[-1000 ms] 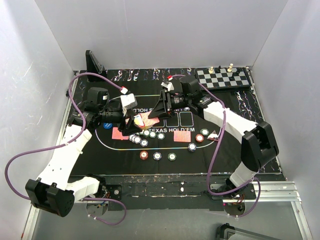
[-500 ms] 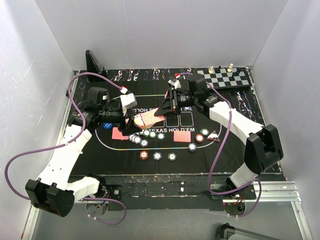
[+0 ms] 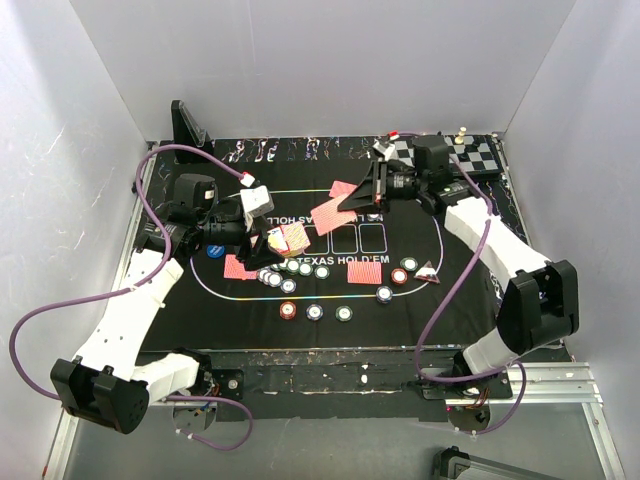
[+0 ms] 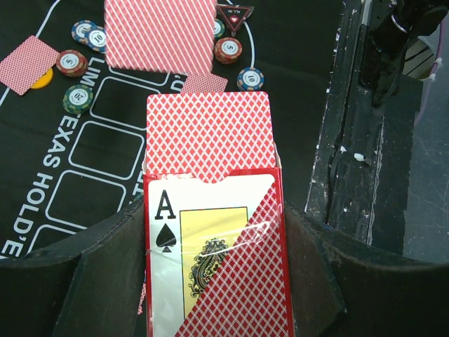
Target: Distribute texas hold em gaming equipment
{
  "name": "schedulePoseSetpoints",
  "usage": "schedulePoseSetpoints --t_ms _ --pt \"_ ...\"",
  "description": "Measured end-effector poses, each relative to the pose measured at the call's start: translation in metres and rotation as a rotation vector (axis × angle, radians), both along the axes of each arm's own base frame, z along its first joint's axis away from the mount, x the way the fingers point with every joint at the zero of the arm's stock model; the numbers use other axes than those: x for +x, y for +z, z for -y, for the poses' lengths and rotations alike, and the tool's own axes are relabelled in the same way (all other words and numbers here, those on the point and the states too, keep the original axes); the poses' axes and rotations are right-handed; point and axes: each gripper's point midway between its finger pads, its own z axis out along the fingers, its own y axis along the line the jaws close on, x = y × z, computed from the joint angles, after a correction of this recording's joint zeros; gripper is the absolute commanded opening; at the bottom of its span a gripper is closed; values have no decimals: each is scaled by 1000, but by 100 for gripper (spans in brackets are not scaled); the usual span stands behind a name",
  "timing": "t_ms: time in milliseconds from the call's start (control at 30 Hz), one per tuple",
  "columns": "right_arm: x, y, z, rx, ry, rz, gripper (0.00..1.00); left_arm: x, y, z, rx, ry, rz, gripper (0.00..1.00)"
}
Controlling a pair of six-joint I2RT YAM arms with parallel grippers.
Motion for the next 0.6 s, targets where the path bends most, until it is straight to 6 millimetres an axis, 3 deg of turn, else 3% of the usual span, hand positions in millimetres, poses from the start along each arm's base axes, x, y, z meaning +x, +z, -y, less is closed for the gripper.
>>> schedulePoseSetpoints --t_ms 133,267,467,600 --pt "34 0 22 -1 -80 -2 3 0 0 0 0 0 0 0" --pt "90 -13 40 -21 -164 1 1 0 0 0 0 0 0 0" --pt "178 -73 54 -114 -260 -58 1 0 2 0 -2 1 2 0" --pt "221 -116 53 -175 -291 -87 1 1 6 0 -6 3 6 0"
